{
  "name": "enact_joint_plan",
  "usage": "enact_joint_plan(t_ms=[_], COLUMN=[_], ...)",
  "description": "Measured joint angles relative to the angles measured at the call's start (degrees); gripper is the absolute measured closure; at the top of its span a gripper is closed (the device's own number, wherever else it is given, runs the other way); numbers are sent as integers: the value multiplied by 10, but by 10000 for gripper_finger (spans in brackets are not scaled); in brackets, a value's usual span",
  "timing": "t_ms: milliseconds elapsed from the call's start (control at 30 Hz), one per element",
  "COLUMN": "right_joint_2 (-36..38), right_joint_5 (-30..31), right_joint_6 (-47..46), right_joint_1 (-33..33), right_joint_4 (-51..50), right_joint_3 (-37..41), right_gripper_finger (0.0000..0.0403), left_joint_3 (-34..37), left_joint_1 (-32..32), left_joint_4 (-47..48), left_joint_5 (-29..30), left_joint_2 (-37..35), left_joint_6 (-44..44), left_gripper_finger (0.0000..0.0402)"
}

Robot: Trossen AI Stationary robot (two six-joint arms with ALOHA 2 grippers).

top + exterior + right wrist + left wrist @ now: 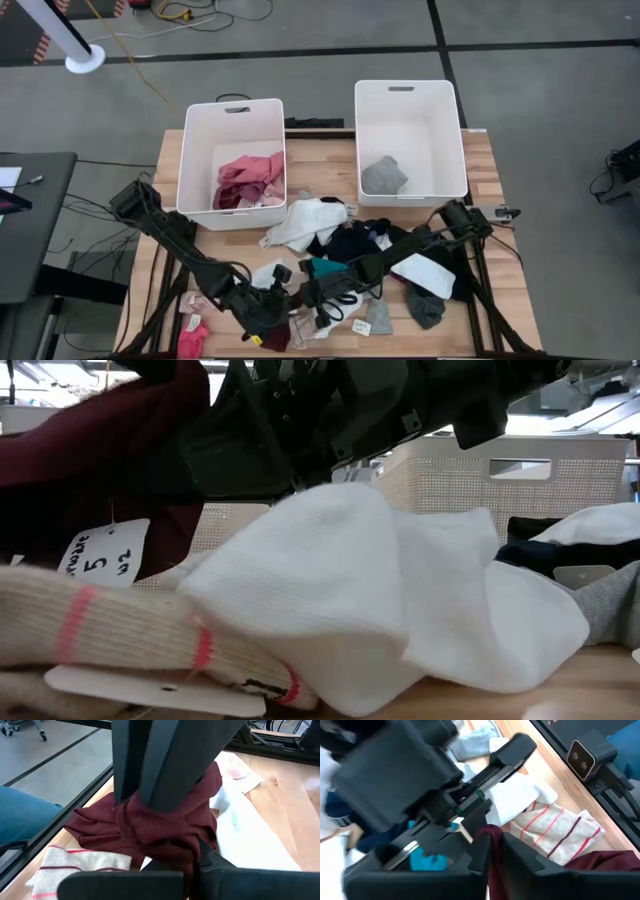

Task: Sort clothes
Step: Put the dark red underwear into the left white bin

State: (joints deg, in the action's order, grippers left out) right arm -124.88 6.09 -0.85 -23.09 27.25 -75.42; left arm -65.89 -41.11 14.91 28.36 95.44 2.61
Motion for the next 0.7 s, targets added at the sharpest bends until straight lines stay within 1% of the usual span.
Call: enact_joint_plan(t_ms=[200,333,400,500,700], right_joint_2=[29,62,83,115,183], right_joint_5=[1,1,1,1,1], right_joint_6=[19,43,57,81,127], right_joint_1=[0,0,0,0,7], right_joint_4=[-21,-36,-42,-51,-72], right_joint_3=[0,0,0,0,0], right_gripper_finger=[398,399,400,400,400], left_joint_3=[0,0,0,0,5], left_joint_1=[-27,-51,-66,-89,-123], left_joint_4=[35,55,69,106,179], left_joint_5=[36,50,64,78,95], left_joint_2=[-57,-104,-124,-144,-148], left_joint_6=[15,42,59,91,183], left_gripper_finger=[280,243,234,231,236])
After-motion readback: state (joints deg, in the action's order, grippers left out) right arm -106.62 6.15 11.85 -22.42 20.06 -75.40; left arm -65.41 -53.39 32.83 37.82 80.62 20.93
